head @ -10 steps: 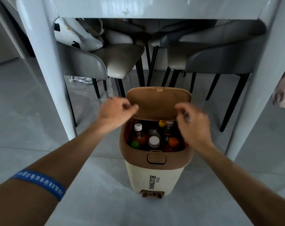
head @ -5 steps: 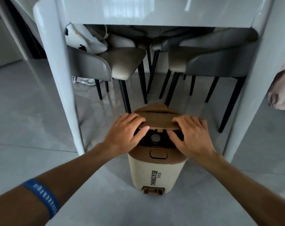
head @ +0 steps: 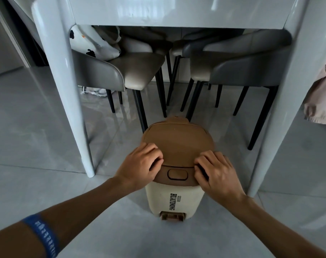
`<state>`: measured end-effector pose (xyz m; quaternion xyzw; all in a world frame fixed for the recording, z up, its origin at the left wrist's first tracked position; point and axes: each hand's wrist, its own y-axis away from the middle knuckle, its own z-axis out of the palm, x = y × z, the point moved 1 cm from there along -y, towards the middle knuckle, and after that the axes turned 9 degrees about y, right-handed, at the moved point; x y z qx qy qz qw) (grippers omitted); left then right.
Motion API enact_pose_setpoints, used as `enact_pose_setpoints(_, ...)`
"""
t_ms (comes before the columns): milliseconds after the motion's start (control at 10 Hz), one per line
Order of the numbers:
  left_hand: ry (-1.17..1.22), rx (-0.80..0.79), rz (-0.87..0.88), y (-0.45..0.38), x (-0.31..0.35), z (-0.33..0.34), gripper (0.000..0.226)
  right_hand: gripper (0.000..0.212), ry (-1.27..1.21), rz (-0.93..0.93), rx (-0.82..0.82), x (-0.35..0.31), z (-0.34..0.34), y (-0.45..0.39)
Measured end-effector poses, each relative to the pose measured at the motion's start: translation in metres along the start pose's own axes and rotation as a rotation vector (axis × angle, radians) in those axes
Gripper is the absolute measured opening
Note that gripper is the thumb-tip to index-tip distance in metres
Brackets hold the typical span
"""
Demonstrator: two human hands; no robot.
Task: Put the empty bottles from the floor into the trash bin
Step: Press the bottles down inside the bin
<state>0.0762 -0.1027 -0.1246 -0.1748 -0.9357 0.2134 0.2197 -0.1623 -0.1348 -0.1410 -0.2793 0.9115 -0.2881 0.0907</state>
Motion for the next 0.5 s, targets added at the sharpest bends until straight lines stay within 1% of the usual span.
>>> enact_pose_setpoints(100,0.032,0.026,-0.013,0.004,0.001,0.002,0.01,0.014,0.007,-0.006,0.024,0.001,0.003,0.003)
enact_pose_setpoints(200,0.05,0.039,-0.018,0.006,0.004,0.005,0.019,0.015,0.004,-0.019,0.038,0.0,0.003,0.003)
enact_pose_setpoints(300,0.04,0.043,-0.034,0.01,0.006,0.006,0.022,0.016,-0.006,-0.014,0.039,0.001,0.003,0.004)
enact_pose_setpoints(400,0.048,-0.002,-0.041,0.011,0.008,0.006,0.023,0.017,-0.016,-0.025,0.006,0.0,0.003,0.004)
enact_pose_setpoints(500,0.084,-0.036,-0.05,0.001,0.004,-0.008,0.03,0.018,-0.071,0.007,0.003,0.004,-0.006,0.0)
